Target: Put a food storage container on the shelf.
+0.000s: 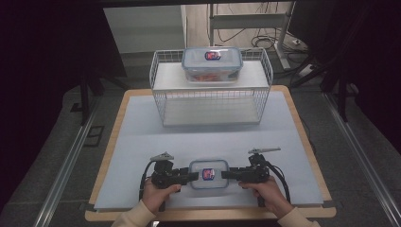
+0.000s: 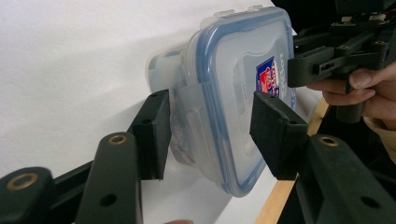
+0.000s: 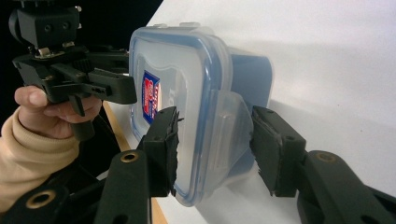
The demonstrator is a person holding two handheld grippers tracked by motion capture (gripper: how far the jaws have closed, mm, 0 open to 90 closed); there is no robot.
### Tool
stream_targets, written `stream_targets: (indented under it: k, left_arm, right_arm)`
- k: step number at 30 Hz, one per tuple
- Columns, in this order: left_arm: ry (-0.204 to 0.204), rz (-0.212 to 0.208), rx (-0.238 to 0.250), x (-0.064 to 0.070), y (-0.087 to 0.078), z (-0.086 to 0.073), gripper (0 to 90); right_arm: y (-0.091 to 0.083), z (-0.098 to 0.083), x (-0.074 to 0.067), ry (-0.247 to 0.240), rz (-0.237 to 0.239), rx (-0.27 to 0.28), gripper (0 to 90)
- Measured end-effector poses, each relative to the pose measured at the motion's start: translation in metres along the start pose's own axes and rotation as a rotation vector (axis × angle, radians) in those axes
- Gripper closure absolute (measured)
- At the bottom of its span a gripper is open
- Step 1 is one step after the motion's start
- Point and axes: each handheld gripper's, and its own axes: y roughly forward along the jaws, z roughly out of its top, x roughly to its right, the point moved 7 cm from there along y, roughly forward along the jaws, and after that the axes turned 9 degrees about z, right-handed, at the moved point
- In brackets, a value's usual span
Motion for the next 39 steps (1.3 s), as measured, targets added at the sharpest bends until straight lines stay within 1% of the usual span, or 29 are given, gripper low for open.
stream_targets:
  k: [5, 13, 18, 24, 29, 31, 34, 39]
  left_arm:
    - [0.000, 0.000, 0.003, 0.001, -0.001, 0.001, 50.3]
    - [0.004, 0.005, 0.014, 0.002, -0.003, 0.003, 50.4]
    - [0.021, 0.009, 0.027, 0.003, -0.004, 0.008, 50.4]
    - [0.037, 0.012, 0.043, 0.005, -0.007, 0.016, 50.4]
    - [0.038, 0.011, 0.051, 0.006, -0.007, 0.021, 50.4]
    - [0.047, 0.012, 0.055, 0.007, -0.007, 0.024, 50.4]
    - [0.051, 0.012, 0.059, 0.007, -0.008, 0.027, 50.4]
    - [0.053, 0.014, 0.067, 0.007, -0.010, 0.034, 50.4]
  right_arm:
    - [-0.001, -0.001, 0.001, 0.029, 0.022, 0.019, 54.0]
    - [-0.002, 0.000, -0.001, 0.014, 0.019, 0.025, 54.0]
    - [-0.004, 0.004, -0.003, 0.012, 0.022, 0.041, 53.9]
    - [-0.007, 0.010, -0.005, -0.018, 0.018, 0.053, 53.9]
    - [-0.009, 0.016, -0.007, -0.039, 0.012, 0.056, 53.9]
    - [-0.010, 0.018, -0.008, -0.048, 0.009, 0.057, 53.9]
    - [-0.012, 0.022, -0.010, -0.067, 0.004, 0.060, 53.9]
    - [-0.013, 0.029, -0.012, -0.084, -0.001, 0.061, 53.9]
